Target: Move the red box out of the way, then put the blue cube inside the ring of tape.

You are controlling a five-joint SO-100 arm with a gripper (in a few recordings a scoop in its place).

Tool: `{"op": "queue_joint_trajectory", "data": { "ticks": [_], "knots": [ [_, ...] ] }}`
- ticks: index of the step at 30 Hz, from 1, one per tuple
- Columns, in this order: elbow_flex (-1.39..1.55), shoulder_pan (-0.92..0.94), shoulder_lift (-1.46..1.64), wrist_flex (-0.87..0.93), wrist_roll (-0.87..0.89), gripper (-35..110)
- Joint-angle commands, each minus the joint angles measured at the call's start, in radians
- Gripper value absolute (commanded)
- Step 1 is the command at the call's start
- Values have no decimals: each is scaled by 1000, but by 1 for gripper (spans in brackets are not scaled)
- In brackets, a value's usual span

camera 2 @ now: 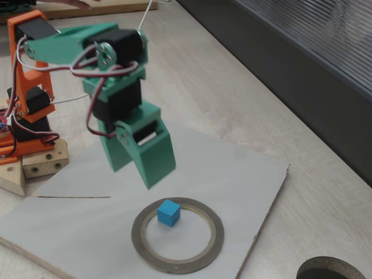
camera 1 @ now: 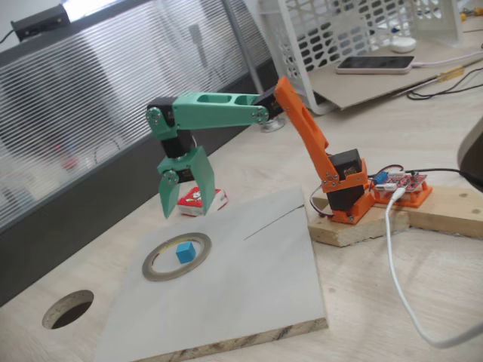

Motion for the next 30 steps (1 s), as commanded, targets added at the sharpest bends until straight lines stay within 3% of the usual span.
{"op": "queue_joint_trajectory", "data": {
  "ticks": [1, 12, 25, 30],
  "knots": [
    [32, 6, 95, 8, 5, 56],
    [173, 6, 270, 11, 6, 54],
    [166, 8, 275, 6, 6, 6],
    [173, 8, 275, 6, 6, 1]
  ]
}}
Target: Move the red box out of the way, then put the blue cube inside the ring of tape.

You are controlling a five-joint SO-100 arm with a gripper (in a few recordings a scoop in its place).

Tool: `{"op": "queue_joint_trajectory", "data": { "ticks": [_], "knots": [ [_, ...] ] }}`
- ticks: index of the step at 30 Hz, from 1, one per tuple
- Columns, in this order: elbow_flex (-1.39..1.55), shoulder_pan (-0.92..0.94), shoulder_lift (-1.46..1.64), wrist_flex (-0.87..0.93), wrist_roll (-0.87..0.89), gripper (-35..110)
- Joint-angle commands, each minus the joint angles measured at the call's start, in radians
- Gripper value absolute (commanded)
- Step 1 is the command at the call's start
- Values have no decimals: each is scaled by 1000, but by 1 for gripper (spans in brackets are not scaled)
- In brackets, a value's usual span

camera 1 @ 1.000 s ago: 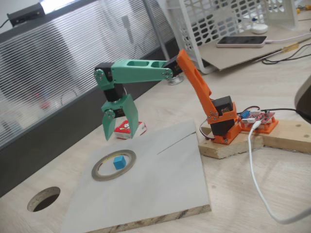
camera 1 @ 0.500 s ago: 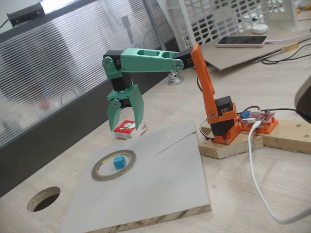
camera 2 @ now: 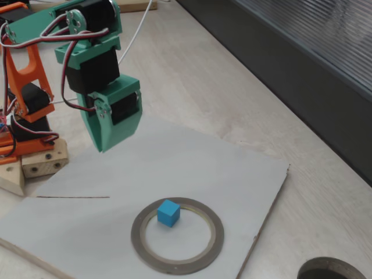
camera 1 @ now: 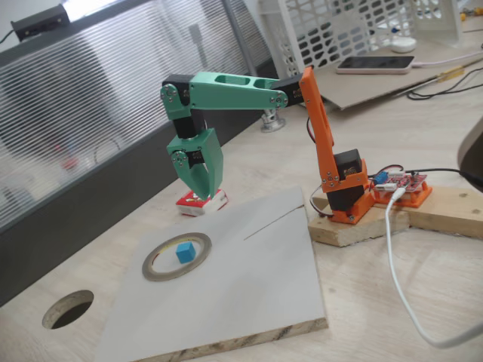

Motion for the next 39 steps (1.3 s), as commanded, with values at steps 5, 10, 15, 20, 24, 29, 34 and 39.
{"op": "queue_joint_trajectory", "data": {
  "ticks": [5, 10, 15, 20, 24, 29, 34, 39],
  "knots": [
    [18, 6, 43, 6, 12, 1],
    [40, 8, 115, 8, 14, 1],
    [273, 8, 253, 8, 14, 1],
    [453, 3, 442, 6, 14, 1],
    [629, -3, 565, 6, 14, 1],
    [850, 6, 699, -32, 14, 1],
    [1037, 6, 830, -135, 14, 1],
    [1183, 5, 907, -146, 14, 1]
  ]
}}
